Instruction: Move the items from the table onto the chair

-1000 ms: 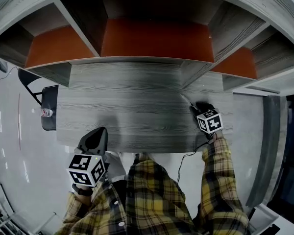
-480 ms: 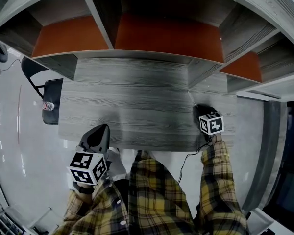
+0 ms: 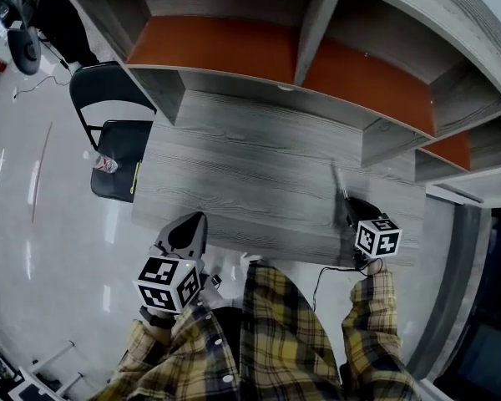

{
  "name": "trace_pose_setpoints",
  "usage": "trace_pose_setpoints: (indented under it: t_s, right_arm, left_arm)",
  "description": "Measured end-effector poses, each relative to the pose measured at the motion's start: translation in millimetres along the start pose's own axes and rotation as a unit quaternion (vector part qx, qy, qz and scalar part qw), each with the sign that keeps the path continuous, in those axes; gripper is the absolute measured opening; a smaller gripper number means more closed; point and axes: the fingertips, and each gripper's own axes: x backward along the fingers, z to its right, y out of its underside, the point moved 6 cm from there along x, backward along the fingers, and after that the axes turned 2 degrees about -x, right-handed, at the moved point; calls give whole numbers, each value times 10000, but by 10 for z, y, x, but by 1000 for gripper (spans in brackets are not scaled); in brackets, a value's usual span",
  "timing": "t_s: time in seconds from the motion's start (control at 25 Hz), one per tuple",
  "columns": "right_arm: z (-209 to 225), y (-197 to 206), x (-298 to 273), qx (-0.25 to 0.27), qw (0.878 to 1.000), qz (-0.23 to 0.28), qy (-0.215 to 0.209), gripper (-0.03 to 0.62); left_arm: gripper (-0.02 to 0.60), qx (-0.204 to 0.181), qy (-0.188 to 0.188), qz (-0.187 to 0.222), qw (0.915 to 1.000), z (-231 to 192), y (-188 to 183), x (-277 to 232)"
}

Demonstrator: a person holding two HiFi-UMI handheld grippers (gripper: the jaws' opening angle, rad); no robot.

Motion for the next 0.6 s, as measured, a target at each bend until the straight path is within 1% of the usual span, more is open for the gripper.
trace_pose_setpoints:
  t_s: [0.12,0.28,0.44,0.6]
  right_arm:
    - [-634,-132,-99,46,9999,83,-138,64]
    - [-1662,-381,-384,257,9985,150,-466,64]
    - [-2911,-567,-742,248,9958,284,-833,64]
    - [-4181,-723,-1215,262,9889,329,-1428,64]
  left_arm:
    - [5,78,-19,68,9999,-444,24,223]
    - [5,205,-161,107,9996,-1216,46,569]
    - [5,84,-246,48,9996,-2134,70,937]
    - [5,63,-306,21,9995,-2989,187,1237]
